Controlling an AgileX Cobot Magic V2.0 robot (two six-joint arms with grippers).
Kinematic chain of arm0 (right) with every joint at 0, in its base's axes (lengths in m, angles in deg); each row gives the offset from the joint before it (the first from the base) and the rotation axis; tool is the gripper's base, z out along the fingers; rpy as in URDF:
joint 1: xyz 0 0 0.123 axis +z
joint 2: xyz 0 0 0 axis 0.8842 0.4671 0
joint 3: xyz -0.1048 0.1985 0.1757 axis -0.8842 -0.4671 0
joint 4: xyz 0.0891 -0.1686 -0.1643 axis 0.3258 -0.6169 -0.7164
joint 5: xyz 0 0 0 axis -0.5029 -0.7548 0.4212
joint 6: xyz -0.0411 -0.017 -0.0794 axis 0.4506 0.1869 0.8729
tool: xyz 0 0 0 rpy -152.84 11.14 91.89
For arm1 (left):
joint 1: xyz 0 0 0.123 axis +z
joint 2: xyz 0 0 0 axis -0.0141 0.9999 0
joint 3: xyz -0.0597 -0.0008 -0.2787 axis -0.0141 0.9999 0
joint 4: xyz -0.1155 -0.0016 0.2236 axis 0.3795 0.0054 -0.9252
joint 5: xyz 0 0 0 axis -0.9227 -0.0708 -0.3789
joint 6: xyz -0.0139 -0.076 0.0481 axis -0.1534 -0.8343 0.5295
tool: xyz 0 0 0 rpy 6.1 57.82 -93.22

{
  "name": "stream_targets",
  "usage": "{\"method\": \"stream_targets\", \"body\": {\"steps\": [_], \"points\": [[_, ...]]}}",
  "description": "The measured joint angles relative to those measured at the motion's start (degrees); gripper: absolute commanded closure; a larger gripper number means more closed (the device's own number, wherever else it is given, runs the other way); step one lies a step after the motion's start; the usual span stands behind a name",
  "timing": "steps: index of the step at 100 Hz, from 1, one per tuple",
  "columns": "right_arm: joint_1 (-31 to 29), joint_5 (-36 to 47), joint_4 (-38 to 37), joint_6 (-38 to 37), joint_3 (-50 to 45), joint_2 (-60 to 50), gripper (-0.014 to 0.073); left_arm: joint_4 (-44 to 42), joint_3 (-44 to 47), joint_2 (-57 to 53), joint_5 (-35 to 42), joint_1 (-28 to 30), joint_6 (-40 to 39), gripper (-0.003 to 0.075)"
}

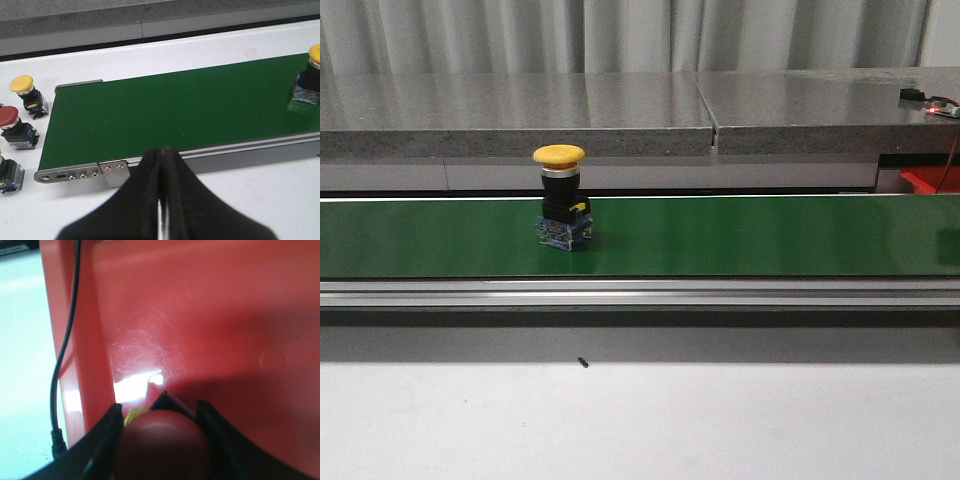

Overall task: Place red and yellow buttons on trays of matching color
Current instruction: 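Carry the red button into the red tray and open the right gripper, then lower the right gripper onto the yellow button on the belt and grasp it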

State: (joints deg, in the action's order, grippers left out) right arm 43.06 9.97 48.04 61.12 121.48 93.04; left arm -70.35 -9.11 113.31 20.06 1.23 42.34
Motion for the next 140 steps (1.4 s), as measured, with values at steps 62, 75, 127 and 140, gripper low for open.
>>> {"method": "stream_targets", "body": {"steps": [62, 75, 127, 140], "points": [[0.0, -1.5, 0.0, 1.1, 0.0, 1.0, 0.0157, 0.0, 0.0, 0.0, 0.0, 0.0, 0.0, 0.0741], [0.0, -1.6, -0.1, 1.5, 0.2, 1.0, -0.0038, 0.0, 0.0, 0.0, 0.0, 0.0, 0.0, 0.0741], [0.0, -8.4, -1.2, 1.8, 6.8, -4.9, -0.0053, 0.0, 0.0, 0.0, 0.0, 0.0, 0.0, 0.0741], [0.5, -12.2, -1.2, 2.1, 6.5, -9.6, -0.0053, 0.0, 0.0, 0.0, 0.0, 0.0, 0.0, 0.0741]]}}
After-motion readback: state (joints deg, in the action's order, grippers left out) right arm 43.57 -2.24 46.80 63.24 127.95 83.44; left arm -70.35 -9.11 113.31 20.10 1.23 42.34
